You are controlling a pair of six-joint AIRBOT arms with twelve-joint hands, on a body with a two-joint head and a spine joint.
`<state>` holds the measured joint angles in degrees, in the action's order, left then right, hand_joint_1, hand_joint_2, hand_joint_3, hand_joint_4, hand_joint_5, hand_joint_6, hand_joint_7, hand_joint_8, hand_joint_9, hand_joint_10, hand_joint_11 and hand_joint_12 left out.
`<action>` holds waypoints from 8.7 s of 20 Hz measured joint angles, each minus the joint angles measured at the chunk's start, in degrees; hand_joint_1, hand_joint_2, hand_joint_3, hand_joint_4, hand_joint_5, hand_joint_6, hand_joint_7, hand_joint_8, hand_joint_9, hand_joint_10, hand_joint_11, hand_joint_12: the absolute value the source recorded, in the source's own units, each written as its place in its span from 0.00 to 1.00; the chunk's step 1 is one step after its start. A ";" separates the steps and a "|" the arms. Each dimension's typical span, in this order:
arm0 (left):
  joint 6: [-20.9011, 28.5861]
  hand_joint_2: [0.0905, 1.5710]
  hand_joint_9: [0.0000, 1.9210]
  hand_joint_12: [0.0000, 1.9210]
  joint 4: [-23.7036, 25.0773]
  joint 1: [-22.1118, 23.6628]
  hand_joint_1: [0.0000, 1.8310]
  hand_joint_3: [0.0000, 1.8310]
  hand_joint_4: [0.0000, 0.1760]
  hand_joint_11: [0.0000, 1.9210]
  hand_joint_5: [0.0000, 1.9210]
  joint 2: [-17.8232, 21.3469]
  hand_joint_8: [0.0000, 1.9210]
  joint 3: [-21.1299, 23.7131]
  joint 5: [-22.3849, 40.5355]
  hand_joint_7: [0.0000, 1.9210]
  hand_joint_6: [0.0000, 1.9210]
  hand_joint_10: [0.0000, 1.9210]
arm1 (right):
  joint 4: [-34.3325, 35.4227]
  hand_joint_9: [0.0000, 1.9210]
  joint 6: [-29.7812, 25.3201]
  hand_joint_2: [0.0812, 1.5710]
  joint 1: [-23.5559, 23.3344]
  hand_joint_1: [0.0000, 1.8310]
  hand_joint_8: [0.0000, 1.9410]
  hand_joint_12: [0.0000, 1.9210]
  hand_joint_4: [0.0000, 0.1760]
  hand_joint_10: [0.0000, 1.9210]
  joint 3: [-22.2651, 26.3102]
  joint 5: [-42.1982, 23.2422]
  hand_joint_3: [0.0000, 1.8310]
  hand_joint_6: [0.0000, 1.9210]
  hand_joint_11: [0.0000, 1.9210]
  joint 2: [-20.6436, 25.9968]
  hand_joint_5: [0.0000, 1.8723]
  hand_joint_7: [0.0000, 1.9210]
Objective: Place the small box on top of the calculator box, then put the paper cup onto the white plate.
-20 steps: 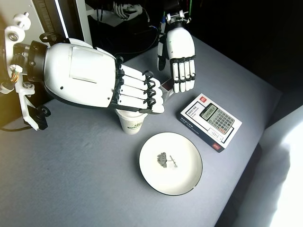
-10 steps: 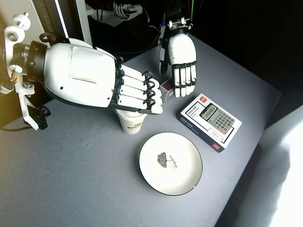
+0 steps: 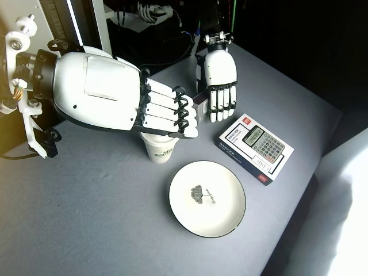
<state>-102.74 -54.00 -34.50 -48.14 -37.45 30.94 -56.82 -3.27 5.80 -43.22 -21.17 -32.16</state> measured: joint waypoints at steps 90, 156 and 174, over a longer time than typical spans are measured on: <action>35.30 0.60 0.10 0.24 34.34 24.11 0.19 0.00 0.00 0.00 0.07 -1.60 0.00 -20.20 -15.69 0.10 0.00 0.00 | -11.98 0.00 -8.31 0.53 -0.68 0.50 0.00 0.00 0.00 0.00 -10.62 -5.64 0.00 0.00 0.00 -15.04 0.00 0.00; 77.13 0.69 0.15 0.29 92.76 14.47 0.17 0.00 0.00 0.00 0.13 12.94 0.00 -6.64 -10.71 0.15 0.00 0.00 | -21.64 0.44 -27.36 0.71 -3.48 0.81 0.48 0.87 0.00 0.61 -17.00 -4.61 0.00 0.59 0.40 -20.76 0.44 0.47; 77.11 0.70 0.16 0.31 93.20 14.47 0.17 0.00 0.00 0.00 0.14 12.52 0.00 -6.78 -10.78 0.17 0.00 0.00 | -24.22 0.44 -30.21 0.72 -6.43 0.81 0.49 0.88 0.00 0.62 -46.40 -5.62 0.00 0.61 0.38 -40.24 0.42 0.47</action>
<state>-25.63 39.20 -20.03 -35.62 -44.23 20.16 -81.03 -33.47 -0.62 -89.62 -26.79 -72.40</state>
